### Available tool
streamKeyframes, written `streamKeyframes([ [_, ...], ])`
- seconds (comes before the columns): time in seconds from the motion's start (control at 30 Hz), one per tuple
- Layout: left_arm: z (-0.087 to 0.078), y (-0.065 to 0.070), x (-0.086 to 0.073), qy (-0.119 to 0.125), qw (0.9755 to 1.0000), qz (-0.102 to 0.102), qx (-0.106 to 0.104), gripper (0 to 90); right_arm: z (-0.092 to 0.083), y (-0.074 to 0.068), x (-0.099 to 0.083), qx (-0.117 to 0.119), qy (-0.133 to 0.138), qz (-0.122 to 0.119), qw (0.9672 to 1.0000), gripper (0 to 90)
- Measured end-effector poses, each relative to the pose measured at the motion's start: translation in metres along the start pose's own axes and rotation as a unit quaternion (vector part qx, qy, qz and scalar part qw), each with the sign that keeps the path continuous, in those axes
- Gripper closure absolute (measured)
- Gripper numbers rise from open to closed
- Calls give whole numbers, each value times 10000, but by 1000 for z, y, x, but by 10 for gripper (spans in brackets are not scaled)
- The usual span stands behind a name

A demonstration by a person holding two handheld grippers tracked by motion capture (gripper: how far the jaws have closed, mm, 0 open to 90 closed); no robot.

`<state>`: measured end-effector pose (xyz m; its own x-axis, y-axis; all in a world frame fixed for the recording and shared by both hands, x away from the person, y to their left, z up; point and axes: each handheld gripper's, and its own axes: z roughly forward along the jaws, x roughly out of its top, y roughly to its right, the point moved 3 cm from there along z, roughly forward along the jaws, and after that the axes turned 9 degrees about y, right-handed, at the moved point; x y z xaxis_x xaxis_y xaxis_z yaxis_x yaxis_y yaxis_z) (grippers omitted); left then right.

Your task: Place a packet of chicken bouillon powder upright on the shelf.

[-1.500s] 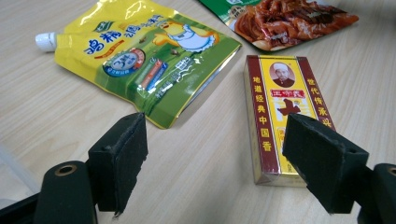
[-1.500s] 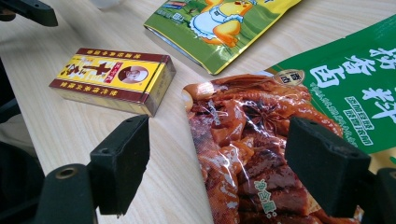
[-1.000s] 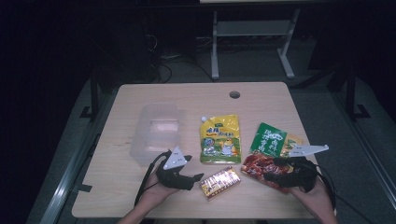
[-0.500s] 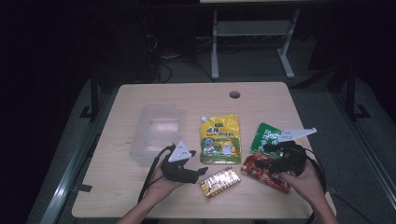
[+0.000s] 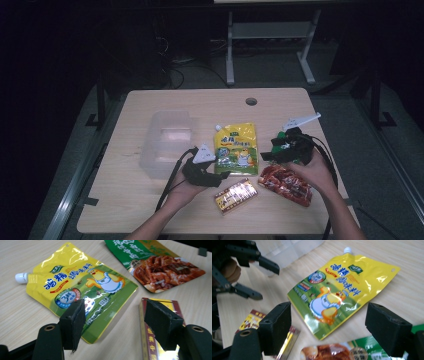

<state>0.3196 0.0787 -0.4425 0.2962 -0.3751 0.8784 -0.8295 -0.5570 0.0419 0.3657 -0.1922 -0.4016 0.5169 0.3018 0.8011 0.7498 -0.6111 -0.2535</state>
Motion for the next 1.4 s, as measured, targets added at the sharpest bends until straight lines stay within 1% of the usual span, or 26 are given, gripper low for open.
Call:
streamKeyframes([
  [0.03, 0, 0, 0, 0, 10000, 0, 0, 329, 0, 0, 0, 0, 0, 0, 10000, 201],
  [0.07, 2, 0, 0, 20, 10000, -33, 28, 330, 4, 3, 6, 4, -4, 12, 10000, 201],
  [0.2, 10, 0, 1, -34, 9999, 32, 99, 334, 12, 7, 15, -26, -97, 38, 9999, 202],
  [0.23, 12, 0, 2, -66, 9999, 66, 118, 340, 15, 8, 17, -30, -67, 36, 10000, 202],
  [0.27, 13, 0, 3, -91, 9998, 70, 133, 353, 19, 11, 20, -57, -136, 74, 9999, 201],
  [0.33, 17, 0, 4, -128, 9997, 54, 216, 380, 25, 14, 26, -124, -166, 110, 9997, 203],
  [0.37, 20, -2, 4, -213, 9994, 65, 276, 400, 30, 18, 32, -164, -204, 211, 9994, 205],
  [0.4, 23, -3, 4, -267, 9991, 5, 316, 405, 32, 19, 35, -176, -224, 203, 9994, 205],
  [0.5, 28, -5, 4, -270, 9990, -33, 366, 421, 38, 23, 40, -207, -208, 186, 9994, 206],
  [0.53, 29, -6, 3, -299, 9988, -47, 378, 424, 42, 25, 43, -272, -279, 214, 9990, 206],
  [0.6, 31, -8, 2, -351, 9985, -73, 407, 435, 49, 29, 46, -318, -315, 245, 9987, 206],
  [0.63, 32, -9, 1, -402, 9983, -51, 430, 440, 52, 30, 47, -345, -328, 278, 9985, 210],
  [0.7, 35, -10, 0, -452, 9979, -50, 462, 453, 60, 36, 45, -380, -372, 372, 9979, 214],
  [0.73, 36, -10, 0, -455, 9978, -50, 480, 464, 64, 40, 43, -417, -440, 391, 9974, 214],
  [0.8, 39, -11, -1, -551, 9972, -51, 510, 486, 73, 46, 39, -475, -535, 451, 9964, 220],
  [0.83, 41, -10, -3, -659, 9962, 14, 567, 519, 79, 53, 35, -530, -586, 535, 9954, 229],
  [0.87, 41, -10, -3, -659, 9962, 14, 567, 534, 79, 53, 35, -530, -586, 535, 9954, 229],
  [0.9, 42, -10, -3, -727, 9955, 79, 603, 550, 85, 58, 32, -555, -652, 634, 9943, 233],
  [0.97, 44, -10, -4, -833, 9946, 79, 621, 556, 87, 60, 31, -590, -665, 643, 9940, 234],
  [1.0, 47, -11, -5, -825, 9947, -3, 615, 563, 92, 65, 29, -633, -687, 735, 9929, 242],
  [1.03, 47, -11, -5, -825, 9947, -3, 615, 564, 94, 67, 28, -639, -699, 786, 9924, 245],
  [1.1, 48, -11, -5, -821, 9945, 19, 658, 565, 95, 69, 27, -650, -714, 798, 9921, 249],
  [1.23, 49, -10, -4, -866, 9937, 60, 702, 566, 102, 74, 22, -750, -809, 897, 9898, 261],
  [1.3, 50, -9, -4, -891, 9933, 101, 733, 566, 105, 77, 20, -807, -858, 895, 9890, 276],
  [1.37, 50, -9, -4, -893, 9932, 101, 743, 566, 106, 78, 20, -809, -847, 899, 9890, 279],
  [1.4, 50, -9, -4, -899, 9931, 115, 746, 566, 108, 79, 19, -799, -866, 948, 9885, 287],
])
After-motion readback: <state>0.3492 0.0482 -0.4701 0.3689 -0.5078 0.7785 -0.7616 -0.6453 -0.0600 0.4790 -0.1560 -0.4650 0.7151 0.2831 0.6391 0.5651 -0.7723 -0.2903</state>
